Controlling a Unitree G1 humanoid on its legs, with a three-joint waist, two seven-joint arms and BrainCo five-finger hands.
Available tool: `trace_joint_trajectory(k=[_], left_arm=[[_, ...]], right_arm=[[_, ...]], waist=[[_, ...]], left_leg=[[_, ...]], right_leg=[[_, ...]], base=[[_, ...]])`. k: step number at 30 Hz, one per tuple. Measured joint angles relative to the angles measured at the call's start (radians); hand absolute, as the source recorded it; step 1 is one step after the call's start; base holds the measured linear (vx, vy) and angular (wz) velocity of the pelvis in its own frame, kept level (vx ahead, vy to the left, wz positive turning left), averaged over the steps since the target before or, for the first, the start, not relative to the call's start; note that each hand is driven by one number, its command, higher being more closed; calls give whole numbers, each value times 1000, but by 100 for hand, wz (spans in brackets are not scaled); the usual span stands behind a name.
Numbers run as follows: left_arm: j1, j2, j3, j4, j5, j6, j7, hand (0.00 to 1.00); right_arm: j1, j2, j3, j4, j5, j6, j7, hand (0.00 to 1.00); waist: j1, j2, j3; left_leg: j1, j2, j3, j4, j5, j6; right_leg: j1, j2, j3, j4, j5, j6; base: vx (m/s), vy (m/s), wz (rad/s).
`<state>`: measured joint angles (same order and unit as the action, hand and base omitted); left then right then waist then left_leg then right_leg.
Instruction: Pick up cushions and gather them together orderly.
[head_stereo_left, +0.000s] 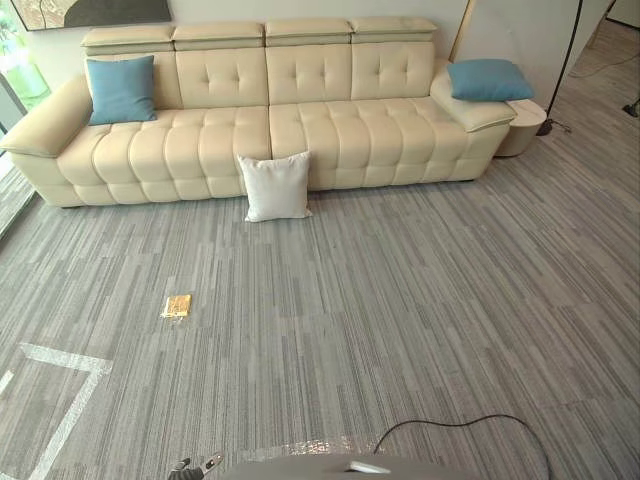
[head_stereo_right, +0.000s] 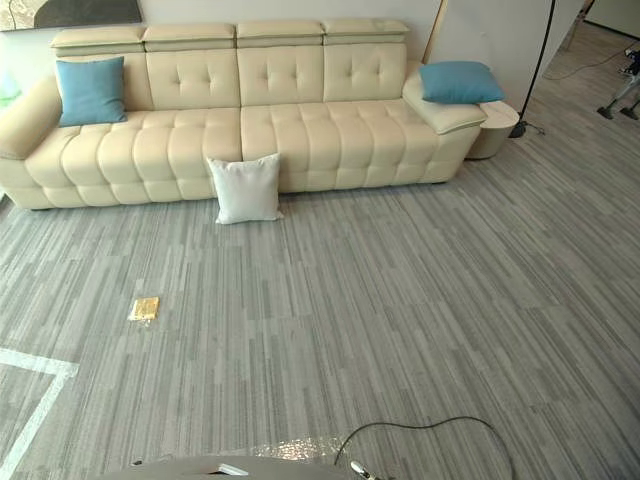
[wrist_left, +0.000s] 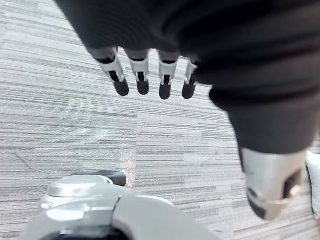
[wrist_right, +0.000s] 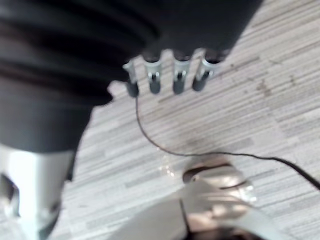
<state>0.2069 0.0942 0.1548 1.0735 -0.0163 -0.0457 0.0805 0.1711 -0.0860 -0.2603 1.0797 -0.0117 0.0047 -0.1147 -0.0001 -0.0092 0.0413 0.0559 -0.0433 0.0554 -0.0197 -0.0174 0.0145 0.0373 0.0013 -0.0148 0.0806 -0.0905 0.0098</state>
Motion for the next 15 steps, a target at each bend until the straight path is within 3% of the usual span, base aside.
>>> trace_joint_trajectory(k=[5, 15], left_arm=[[-30, 2, 4, 7, 0, -5, 1, 0], [-42, -1, 22, 15, 0, -6, 1, 0]], right_arm=[[-40, 3, -20, 3, -108, 4, 0, 0], [-103, 7, -29, 4, -114, 5, 0, 0]], waist=[[-2, -4, 36], [-10, -4, 53]], left_leg=[[32, -1, -3, -44, 23, 4], [56, 0, -4, -57, 28, -5]], right_leg=[[34, 0, -15, -39, 12, 6], [67, 0, -51, -58, 13, 9]], base=[[63, -10, 5], [24, -18, 4]])
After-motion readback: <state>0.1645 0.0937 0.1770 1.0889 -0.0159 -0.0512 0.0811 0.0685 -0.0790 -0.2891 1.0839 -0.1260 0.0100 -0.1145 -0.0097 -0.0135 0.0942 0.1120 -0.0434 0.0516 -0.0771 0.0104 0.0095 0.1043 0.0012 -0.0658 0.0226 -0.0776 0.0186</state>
